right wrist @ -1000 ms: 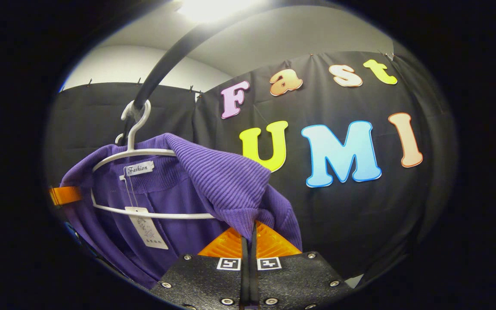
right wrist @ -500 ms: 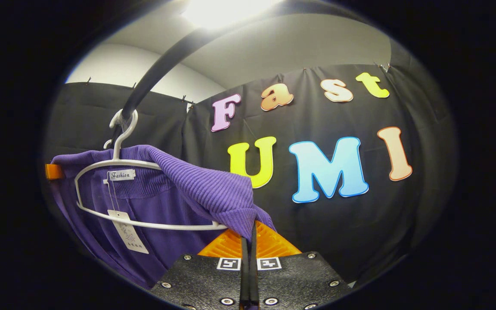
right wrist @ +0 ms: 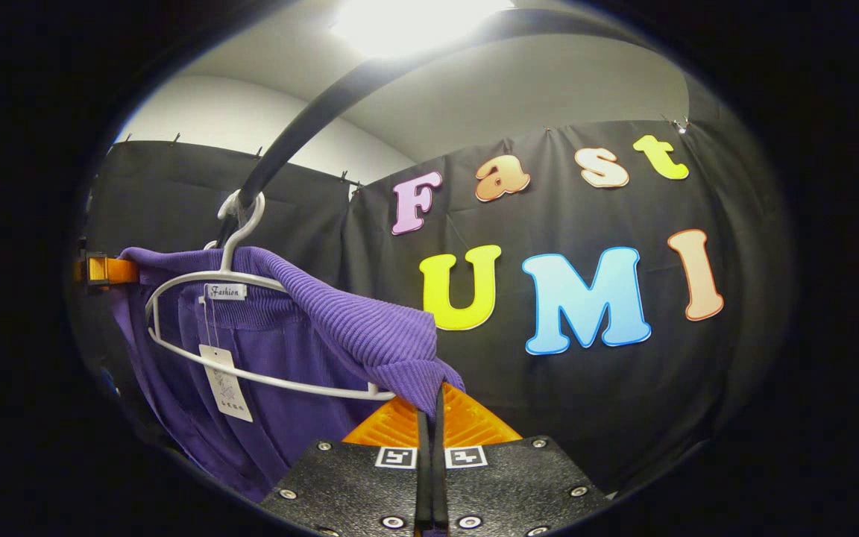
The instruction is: Grasp the clothes on the hanger with both hands and then place them into the laundry hamper below.
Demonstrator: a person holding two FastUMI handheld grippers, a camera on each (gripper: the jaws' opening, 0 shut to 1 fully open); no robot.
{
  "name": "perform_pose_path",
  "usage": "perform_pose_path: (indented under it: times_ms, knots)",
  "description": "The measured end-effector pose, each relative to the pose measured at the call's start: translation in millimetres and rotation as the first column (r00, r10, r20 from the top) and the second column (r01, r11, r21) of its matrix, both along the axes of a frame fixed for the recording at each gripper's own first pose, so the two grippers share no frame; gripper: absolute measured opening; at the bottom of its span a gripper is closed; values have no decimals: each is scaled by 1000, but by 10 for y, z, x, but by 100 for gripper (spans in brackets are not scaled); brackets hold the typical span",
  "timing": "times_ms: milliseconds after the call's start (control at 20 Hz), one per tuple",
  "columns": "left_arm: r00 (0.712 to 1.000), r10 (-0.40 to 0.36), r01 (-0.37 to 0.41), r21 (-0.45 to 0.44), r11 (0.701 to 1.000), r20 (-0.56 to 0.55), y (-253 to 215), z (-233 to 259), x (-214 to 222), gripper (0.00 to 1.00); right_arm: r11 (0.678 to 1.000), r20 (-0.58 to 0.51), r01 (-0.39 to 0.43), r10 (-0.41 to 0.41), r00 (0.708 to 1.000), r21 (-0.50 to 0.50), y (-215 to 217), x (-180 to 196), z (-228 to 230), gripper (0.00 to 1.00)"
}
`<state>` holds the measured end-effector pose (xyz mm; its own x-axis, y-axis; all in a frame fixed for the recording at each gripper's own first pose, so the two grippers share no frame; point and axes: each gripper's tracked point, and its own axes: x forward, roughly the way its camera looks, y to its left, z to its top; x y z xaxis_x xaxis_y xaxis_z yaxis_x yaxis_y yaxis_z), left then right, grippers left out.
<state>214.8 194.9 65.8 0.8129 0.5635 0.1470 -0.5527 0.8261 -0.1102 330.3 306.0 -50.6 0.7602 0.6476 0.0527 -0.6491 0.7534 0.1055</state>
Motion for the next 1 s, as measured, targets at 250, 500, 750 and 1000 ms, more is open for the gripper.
perform_pose_path:
  times_ms: [250,500,750,1000]
  knots:
    - [996,-79,78,-22,997,-31,248,-38,20,6,998,42,66,-66,997,-1,-20,-93,154,0]
    - [976,-213,208,-87,974,-47,397,-281,237,1,984,42,179,-178,983,-12,-37,-159,267,0]
    - [928,-364,354,-119,928,-73,404,-587,453,6,949,79,313,-308,948,-46,-124,-269,370,0]
    - [880,-471,463,-120,878,-57,266,-758,521,1,909,123,409,-398,909,-83,-198,-315,432,0]
